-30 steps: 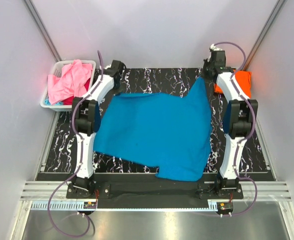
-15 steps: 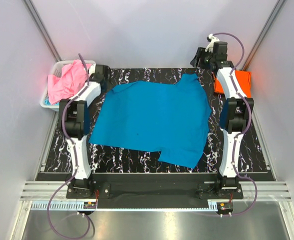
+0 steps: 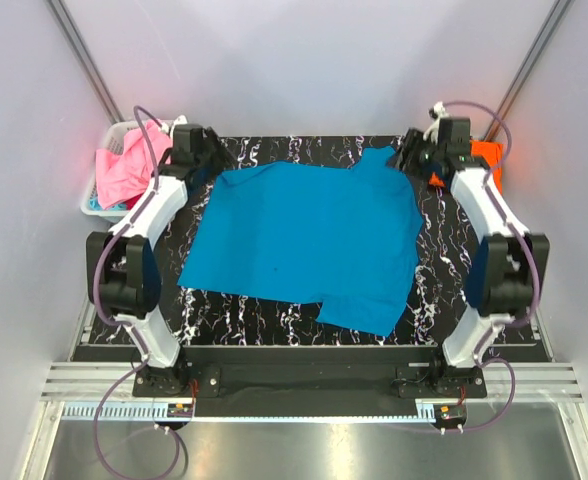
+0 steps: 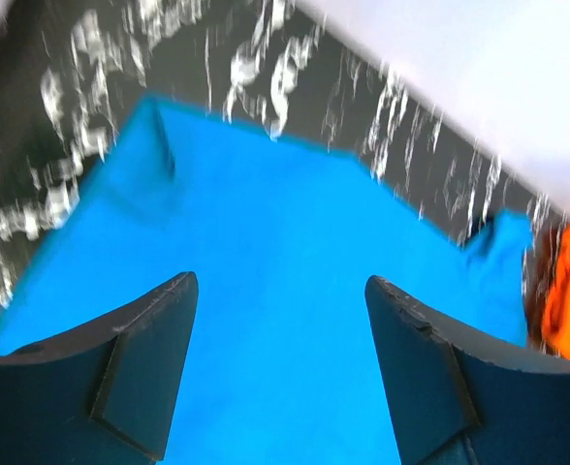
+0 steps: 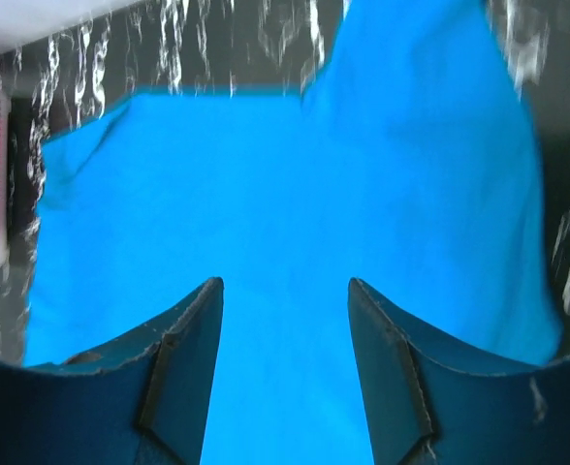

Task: Fold and stack the t-shirts
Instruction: Flatten the tshirt out

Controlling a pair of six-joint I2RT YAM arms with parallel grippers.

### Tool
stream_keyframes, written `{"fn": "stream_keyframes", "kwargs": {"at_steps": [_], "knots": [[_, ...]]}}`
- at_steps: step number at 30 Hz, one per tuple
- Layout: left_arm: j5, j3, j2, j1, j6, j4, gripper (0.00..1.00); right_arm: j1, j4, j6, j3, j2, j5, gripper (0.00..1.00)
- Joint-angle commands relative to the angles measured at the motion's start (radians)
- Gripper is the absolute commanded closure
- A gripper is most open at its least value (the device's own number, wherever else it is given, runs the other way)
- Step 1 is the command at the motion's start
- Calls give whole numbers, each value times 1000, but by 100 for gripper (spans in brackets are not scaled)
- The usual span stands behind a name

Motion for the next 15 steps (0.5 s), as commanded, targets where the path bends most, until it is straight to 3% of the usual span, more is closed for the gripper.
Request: {"fn": "stream_keyframes", "kwargs": {"at_steps": [1, 8, 15], "knots": [[138, -90, -62, -15, -51, -95, 25, 33, -5, 135, -212, -175, 23, 39], [86, -219, -105, -98, -14, -214, 31, 118, -57, 224, -551, -396, 44, 41], [-7, -219, -25, -210, 7, -316, 35, 185, -53, 295, -685, -401, 32, 41]]}}
